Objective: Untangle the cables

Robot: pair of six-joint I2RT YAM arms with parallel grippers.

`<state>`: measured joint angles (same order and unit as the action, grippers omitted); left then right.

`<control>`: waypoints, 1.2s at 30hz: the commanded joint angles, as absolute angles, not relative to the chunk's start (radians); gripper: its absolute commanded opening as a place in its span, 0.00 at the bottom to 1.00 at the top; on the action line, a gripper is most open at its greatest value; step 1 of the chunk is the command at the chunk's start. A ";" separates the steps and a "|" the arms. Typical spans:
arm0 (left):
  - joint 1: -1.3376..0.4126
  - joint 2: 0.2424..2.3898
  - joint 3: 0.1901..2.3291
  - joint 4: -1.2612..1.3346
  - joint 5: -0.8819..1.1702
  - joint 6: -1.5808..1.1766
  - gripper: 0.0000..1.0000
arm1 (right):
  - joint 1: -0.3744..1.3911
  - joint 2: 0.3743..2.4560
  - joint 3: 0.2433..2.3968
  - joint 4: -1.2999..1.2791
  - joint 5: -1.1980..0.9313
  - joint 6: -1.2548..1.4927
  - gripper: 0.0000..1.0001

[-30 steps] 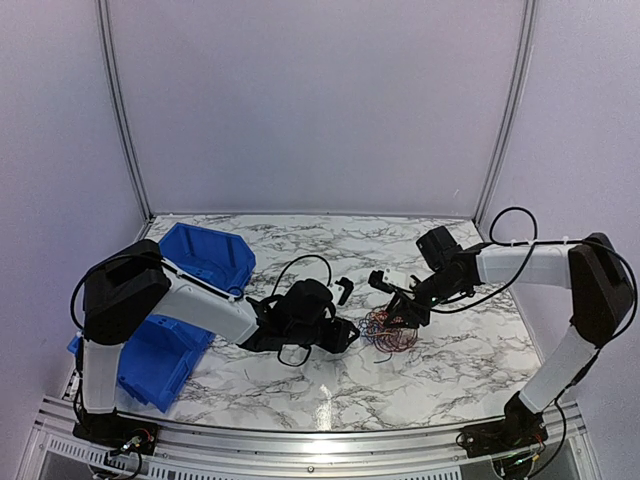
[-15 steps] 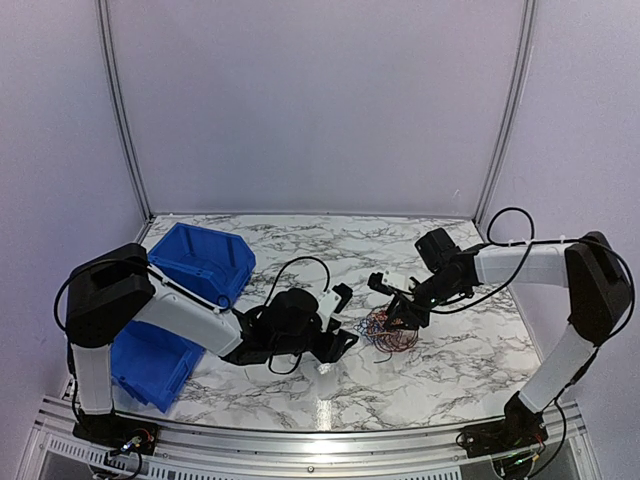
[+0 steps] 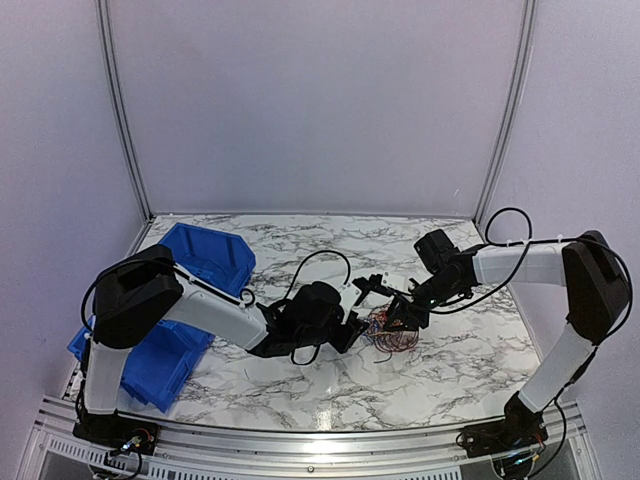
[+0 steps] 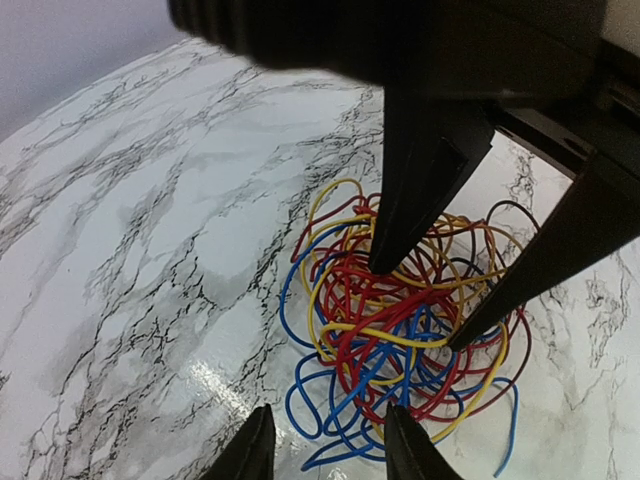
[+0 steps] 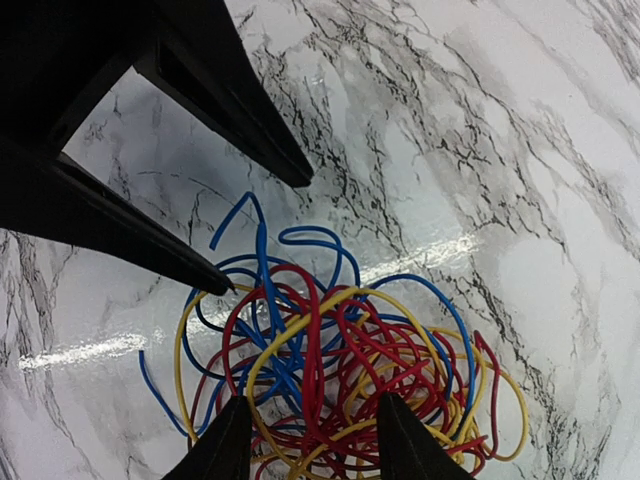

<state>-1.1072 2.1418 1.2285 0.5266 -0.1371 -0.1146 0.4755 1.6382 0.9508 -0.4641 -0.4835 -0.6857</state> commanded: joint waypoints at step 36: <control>-1.089 1.800 1.034 0.420 -0.268 -0.046 0.00 | 0.476 1.762 0.964 -0.436 -0.358 -0.680 0.34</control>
<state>-1.0946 1.9522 1.0672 0.4358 -0.1867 -0.0780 0.4755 1.7409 0.9527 -0.4259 -0.4179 -0.6849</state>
